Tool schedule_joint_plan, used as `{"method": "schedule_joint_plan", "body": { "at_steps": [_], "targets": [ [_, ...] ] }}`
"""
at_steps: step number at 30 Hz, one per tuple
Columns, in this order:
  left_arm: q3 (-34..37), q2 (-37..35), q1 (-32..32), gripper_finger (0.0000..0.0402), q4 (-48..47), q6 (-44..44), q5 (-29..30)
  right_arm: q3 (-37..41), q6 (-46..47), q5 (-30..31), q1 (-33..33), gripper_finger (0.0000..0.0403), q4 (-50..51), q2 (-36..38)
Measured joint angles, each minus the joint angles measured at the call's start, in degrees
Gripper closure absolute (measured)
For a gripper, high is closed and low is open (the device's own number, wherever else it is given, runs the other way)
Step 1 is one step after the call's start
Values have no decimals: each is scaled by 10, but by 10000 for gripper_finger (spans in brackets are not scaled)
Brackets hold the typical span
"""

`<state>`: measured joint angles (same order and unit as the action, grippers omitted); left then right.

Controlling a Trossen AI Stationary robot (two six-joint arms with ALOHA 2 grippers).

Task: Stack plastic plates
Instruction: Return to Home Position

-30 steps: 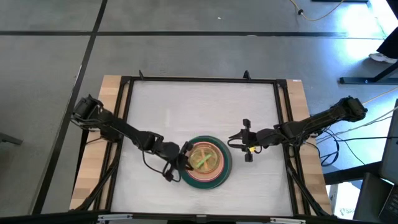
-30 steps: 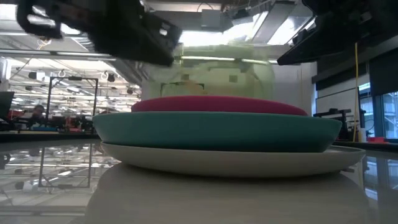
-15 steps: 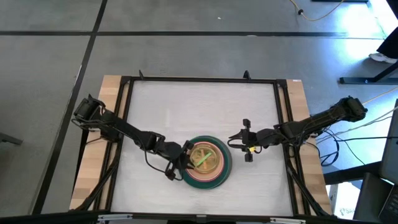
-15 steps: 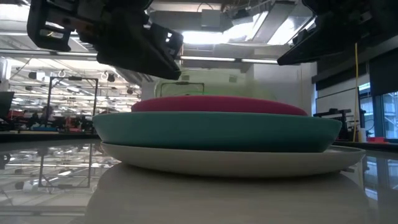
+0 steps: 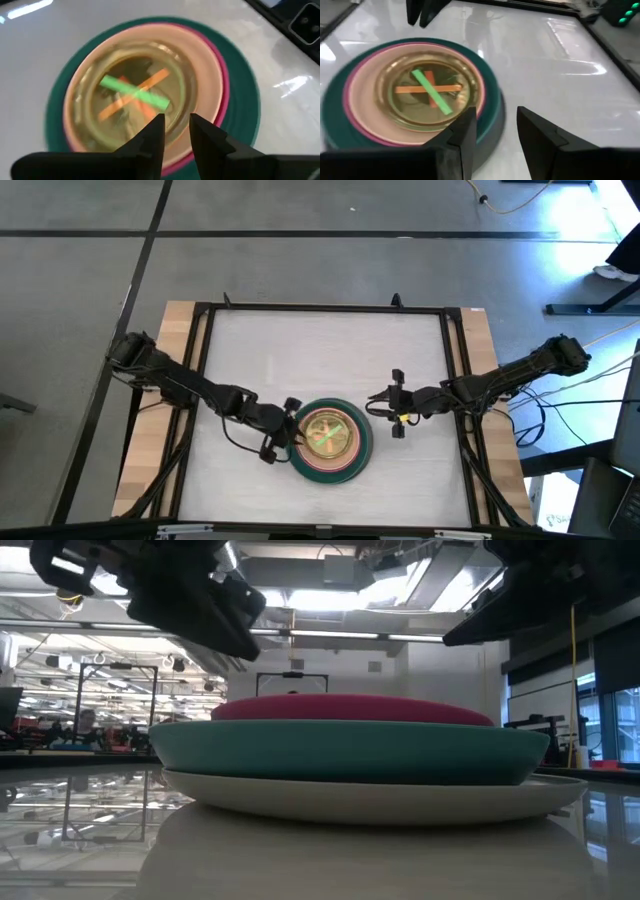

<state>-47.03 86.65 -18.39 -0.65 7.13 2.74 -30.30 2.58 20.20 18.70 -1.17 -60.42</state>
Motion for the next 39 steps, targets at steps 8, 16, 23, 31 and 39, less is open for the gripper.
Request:
{"method": "schedule_joint_plan", "body": {
  "at_steps": [8, 16, 23, 31, 39],
  "targets": [
    [32, -100, 1, 318, -65, -9, 53, 0, -45, 22, -4, 270, 14, 21],
    [209, -263, 33, 317, 87, -26, 159, 12, -50, -47, -76, 274, 36, 62],
    [323, -378, 78, 317, 175, -50, 167, 102, -61, -167, -169, 333, -56, 109],
    [389, -503, 122, 317, 170, -67, 193, 172, -52, -242, -255, 399, -64, 221],
    [448, -634, 184, 317, 168, -55, 190, 228, -25, -262, -275, 394, -62, 364]
  ]
}}
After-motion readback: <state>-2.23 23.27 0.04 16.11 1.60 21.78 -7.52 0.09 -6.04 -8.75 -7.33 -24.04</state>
